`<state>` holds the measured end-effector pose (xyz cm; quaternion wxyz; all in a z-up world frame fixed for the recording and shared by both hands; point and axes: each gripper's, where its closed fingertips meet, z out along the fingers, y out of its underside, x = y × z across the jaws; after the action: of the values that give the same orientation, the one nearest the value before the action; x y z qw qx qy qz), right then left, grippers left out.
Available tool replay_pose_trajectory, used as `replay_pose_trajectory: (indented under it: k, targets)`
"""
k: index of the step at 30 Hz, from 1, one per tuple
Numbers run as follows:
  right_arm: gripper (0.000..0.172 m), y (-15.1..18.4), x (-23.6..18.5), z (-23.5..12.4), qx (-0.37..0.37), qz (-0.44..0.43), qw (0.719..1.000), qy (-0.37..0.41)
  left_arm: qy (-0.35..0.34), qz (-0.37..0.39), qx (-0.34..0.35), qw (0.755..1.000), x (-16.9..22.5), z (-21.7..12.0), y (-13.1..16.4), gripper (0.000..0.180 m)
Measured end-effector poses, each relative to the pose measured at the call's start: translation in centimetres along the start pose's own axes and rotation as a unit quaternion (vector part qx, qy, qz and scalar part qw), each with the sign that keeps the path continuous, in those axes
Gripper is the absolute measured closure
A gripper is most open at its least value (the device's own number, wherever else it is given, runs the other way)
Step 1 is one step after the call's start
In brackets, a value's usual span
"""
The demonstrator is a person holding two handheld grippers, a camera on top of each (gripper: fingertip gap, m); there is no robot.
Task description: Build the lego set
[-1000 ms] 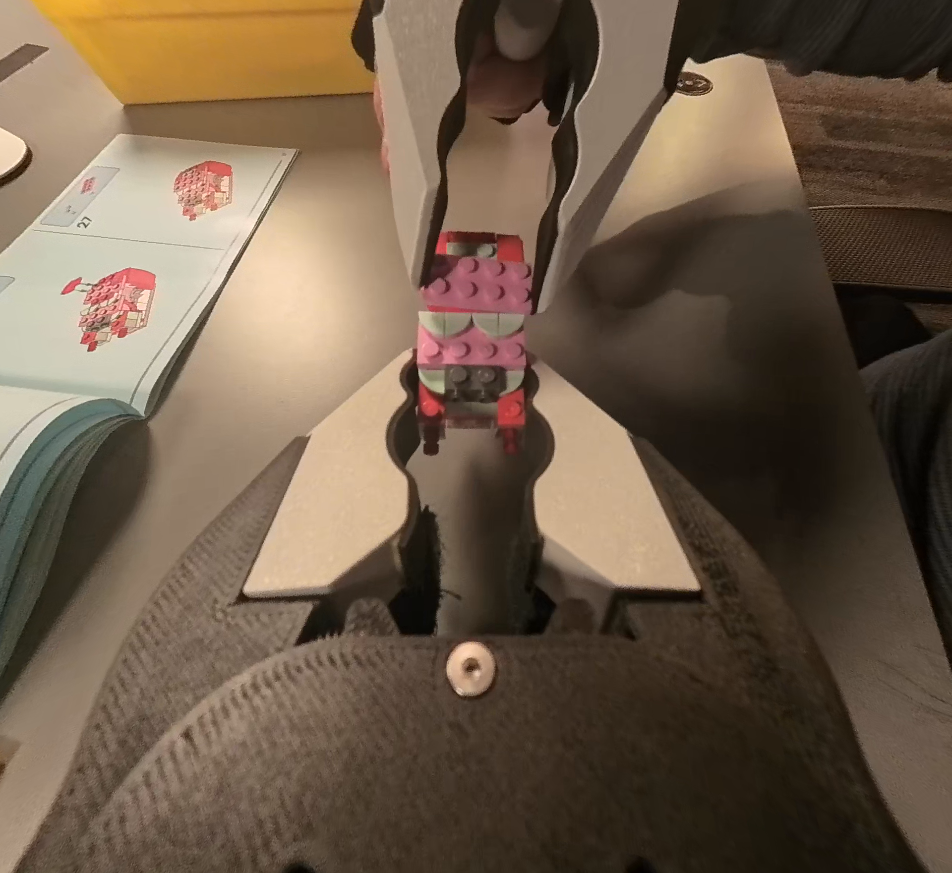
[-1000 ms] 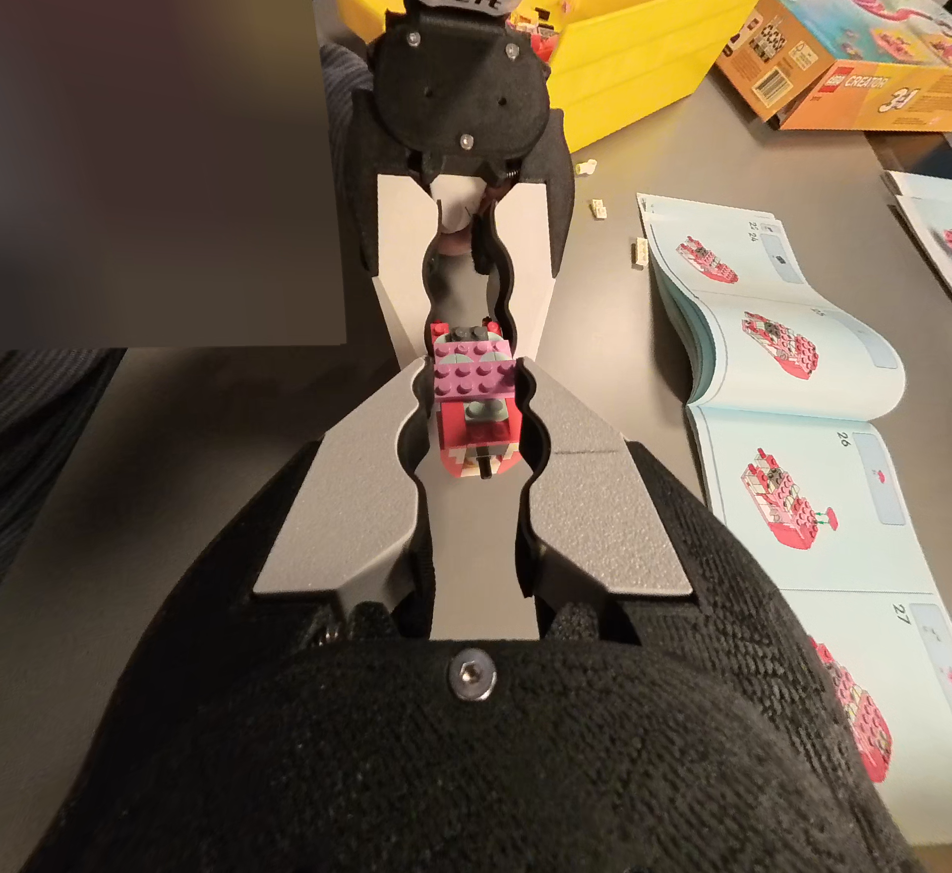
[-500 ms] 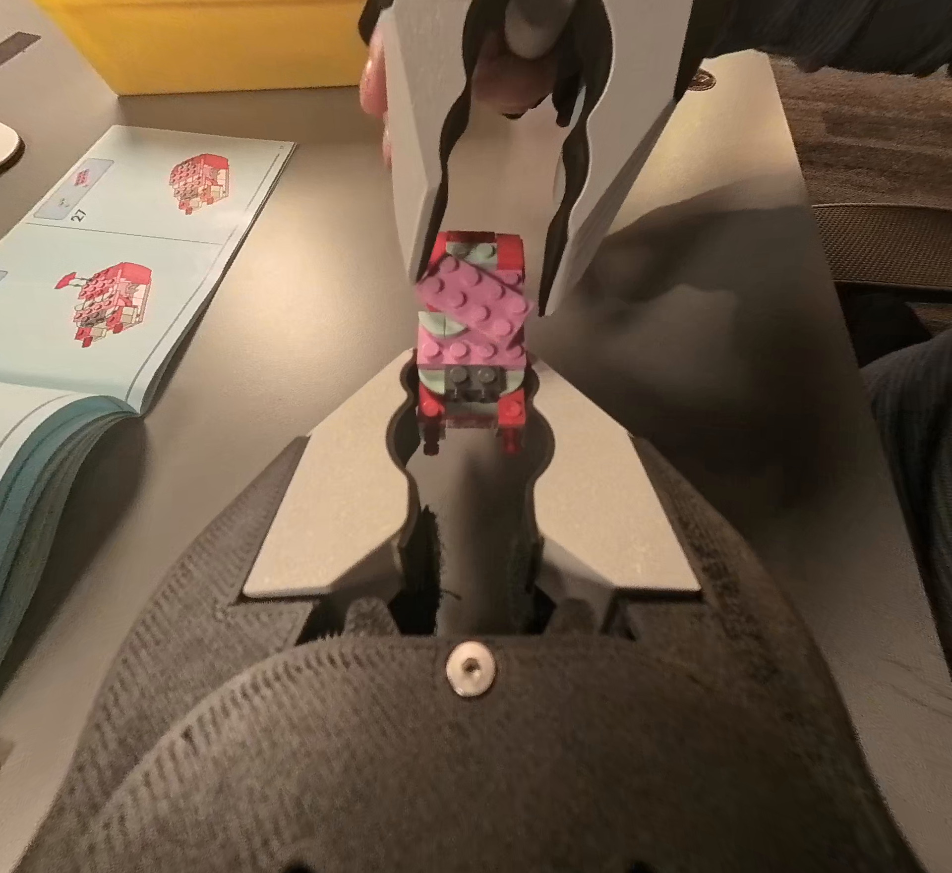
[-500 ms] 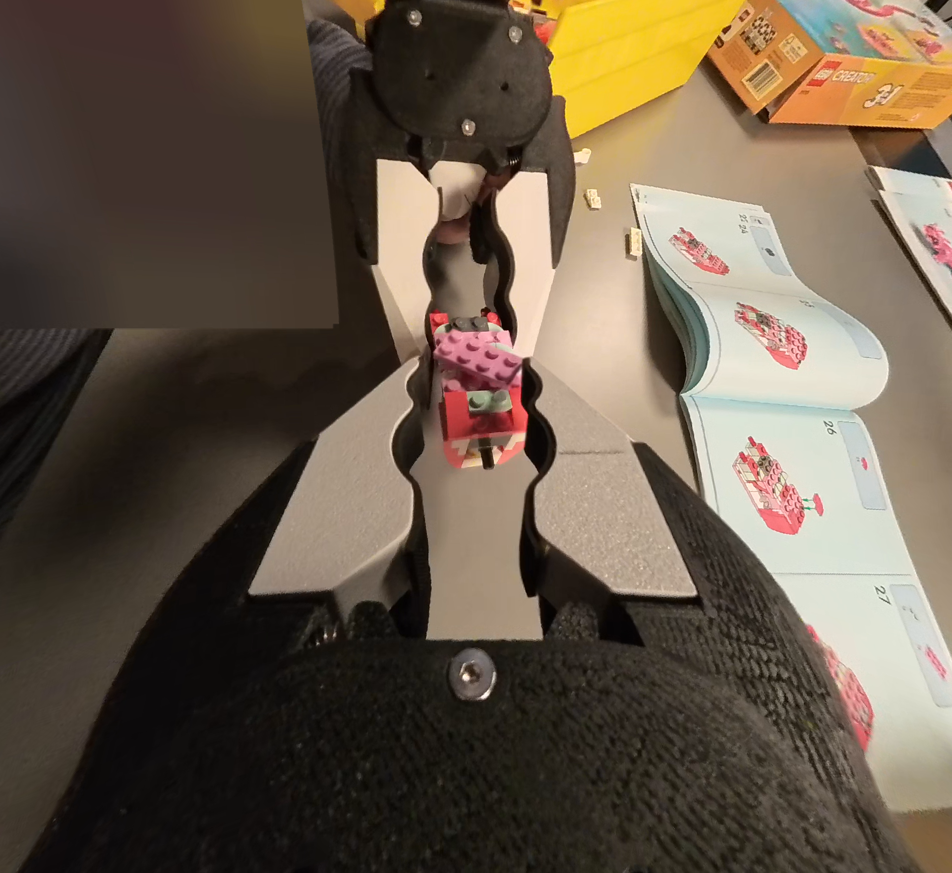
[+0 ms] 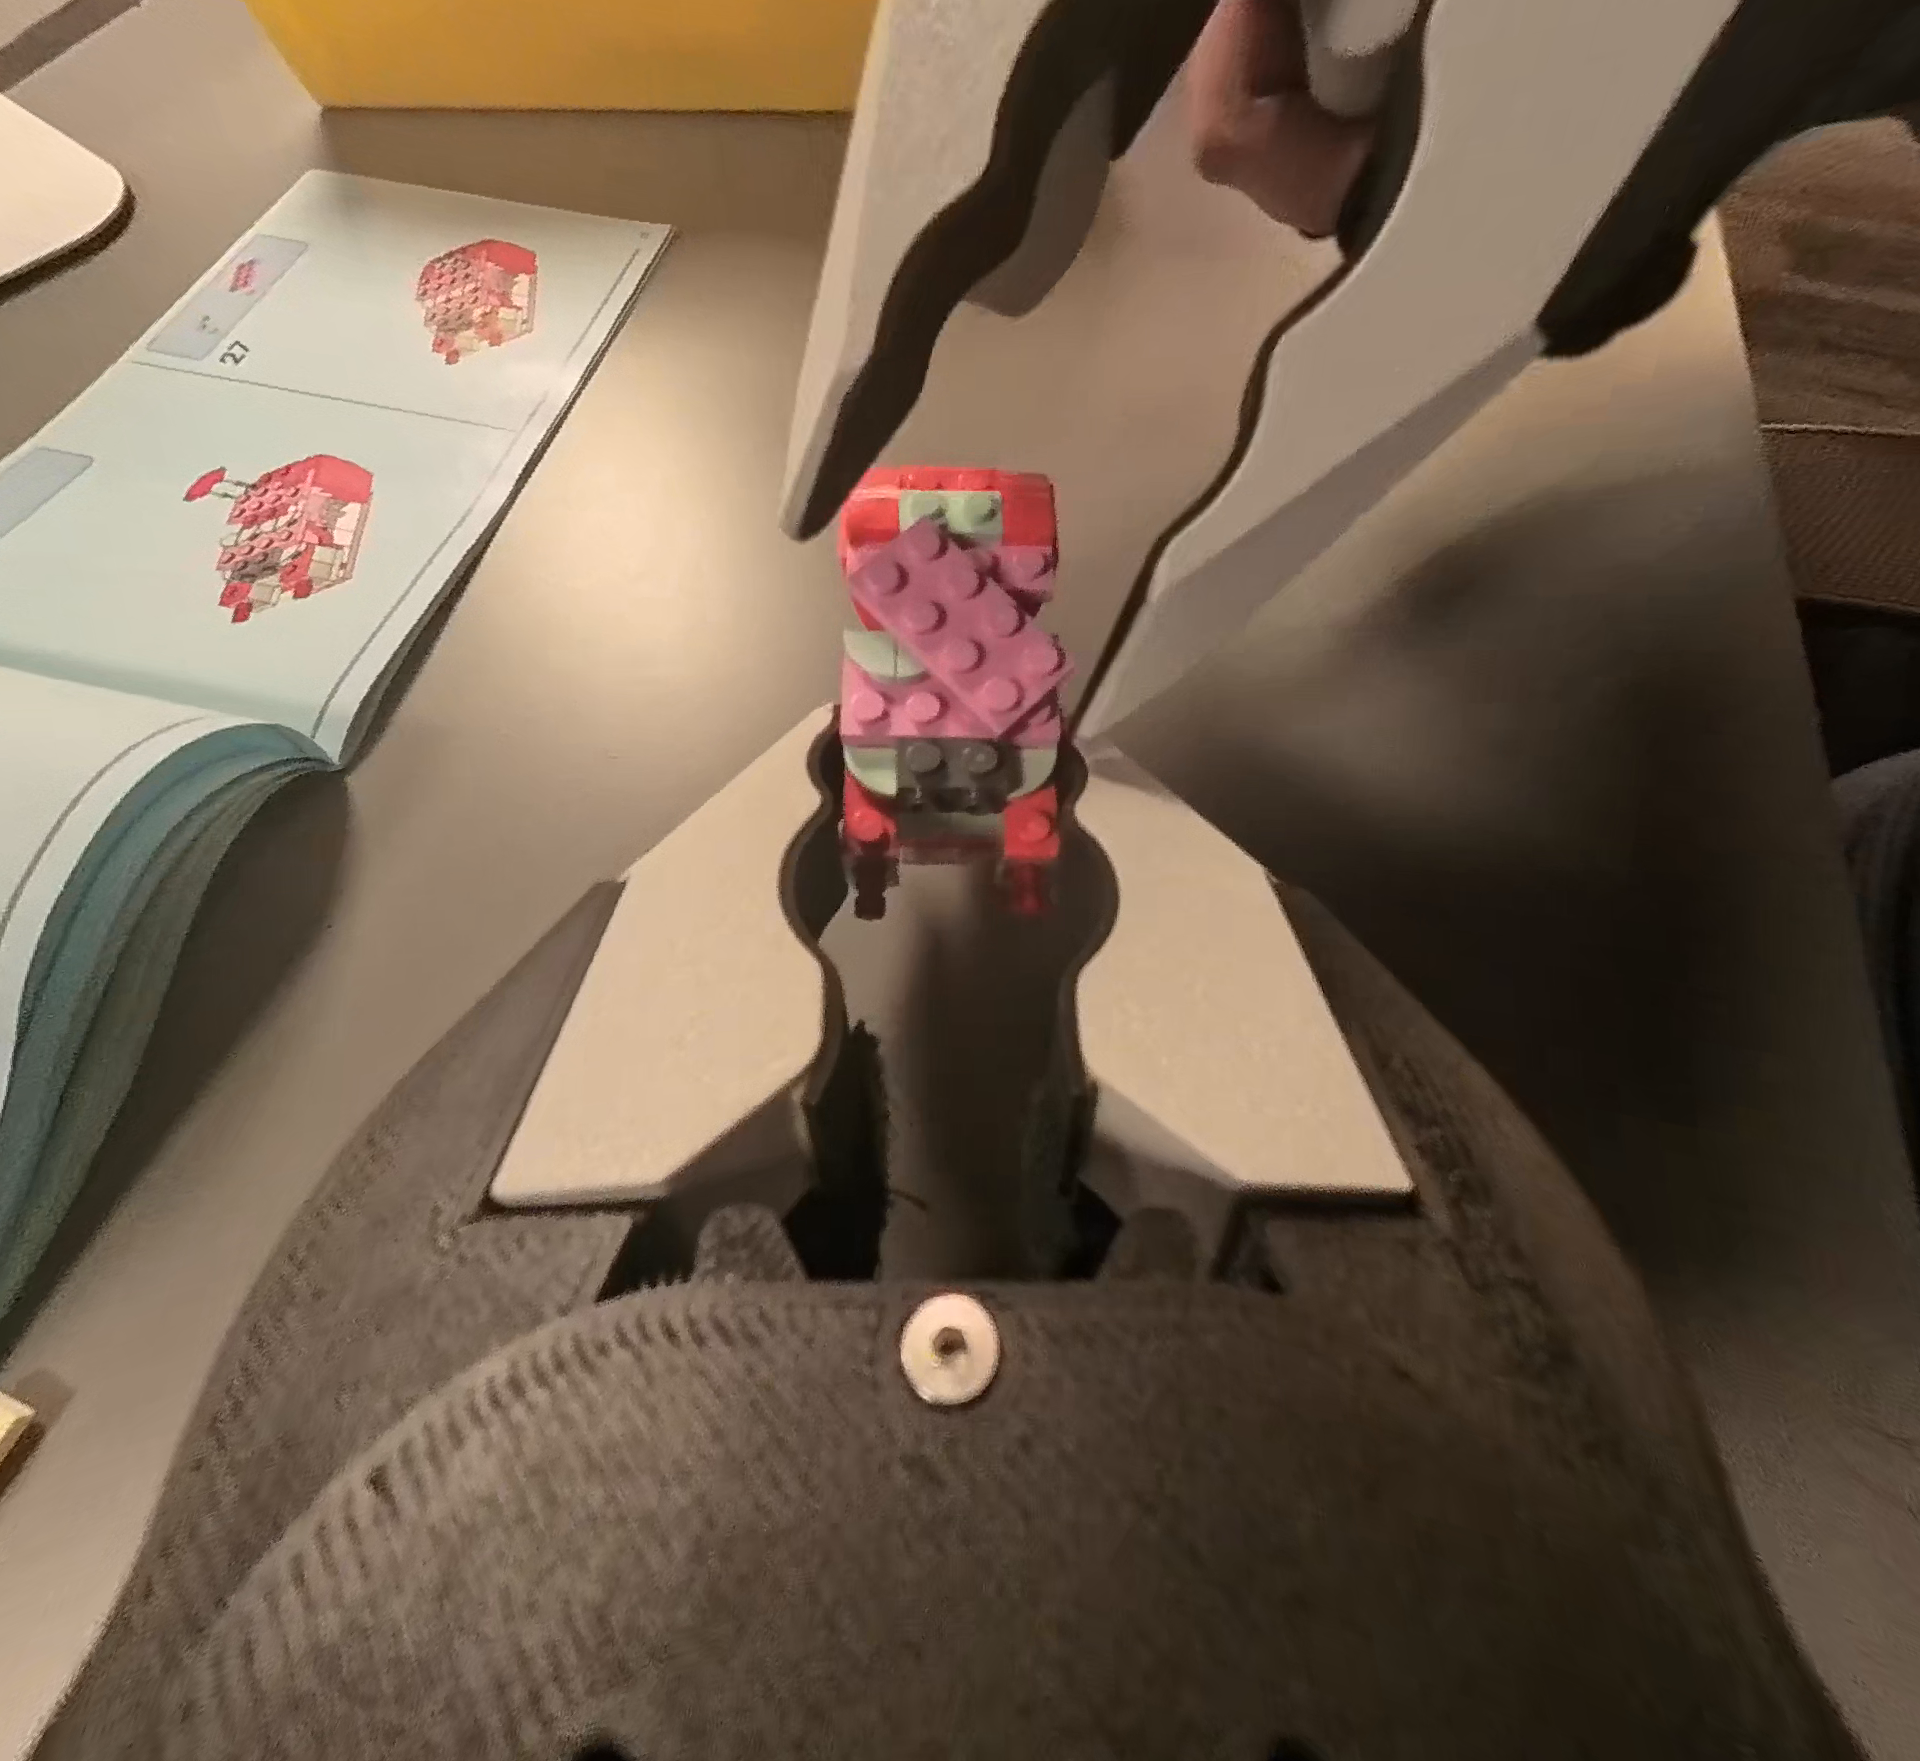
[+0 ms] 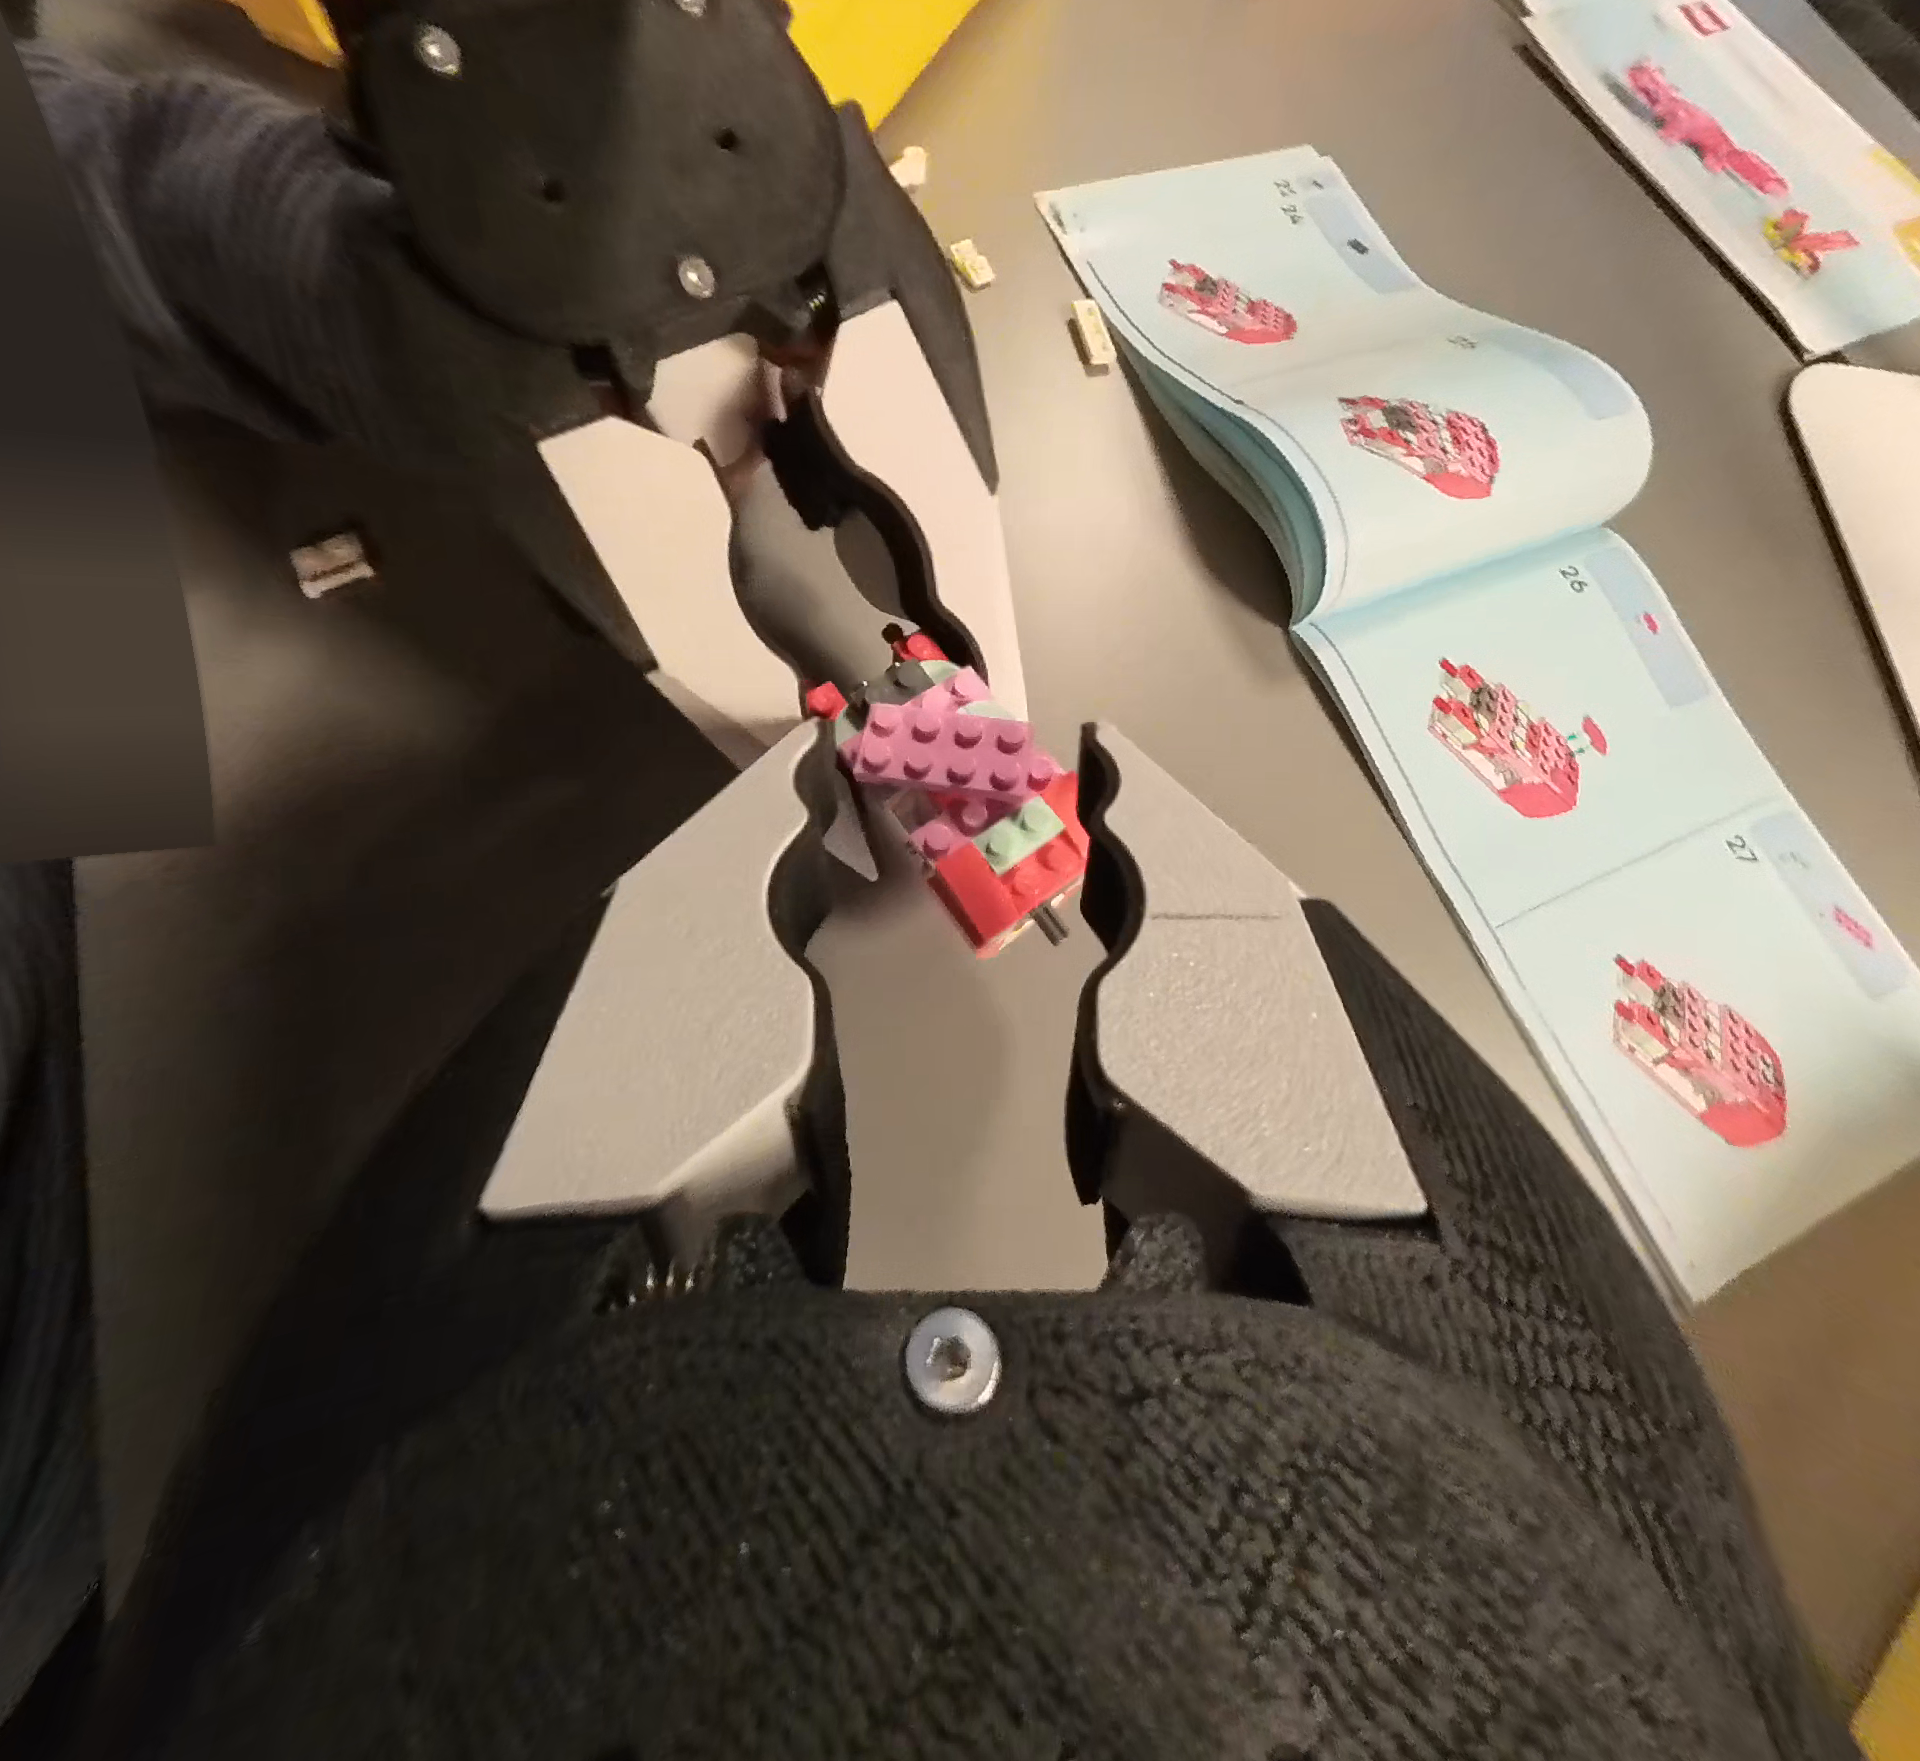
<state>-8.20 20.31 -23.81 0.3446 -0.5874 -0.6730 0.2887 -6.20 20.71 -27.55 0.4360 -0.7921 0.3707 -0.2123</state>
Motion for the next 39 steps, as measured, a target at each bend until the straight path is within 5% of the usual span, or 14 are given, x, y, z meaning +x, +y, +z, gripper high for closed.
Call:
replay_pose_trajectory:
  k: [6,17,31,39]
  targets:
    - [0.139,0.4,-0.8,0.0,-0.025,-0.039,0.999,-0.02,0.009,0.008,-0.004,1.0,0.3,0.0,0.1,0.144]
    - [0.14,0.1,-4.0,-2.8,0.005,-0.138,0.964,-0.226,0.111,0.063,0.034,0.991,3.8,-1.1,-0.6,0.144]
    - [0.137,0.4,-3.6,-2.4,0.0,-0.133,0.967,-0.218,0.109,0.045,0.038,0.992,3.4,-1.3,-0.7,0.144]
    - [0.116,-0.5,-2.7,-2.6,0.026,-0.147,0.977,-0.153,0.094,0.014,0.019,0.995,2.5,-1.0,-0.3,0.144]
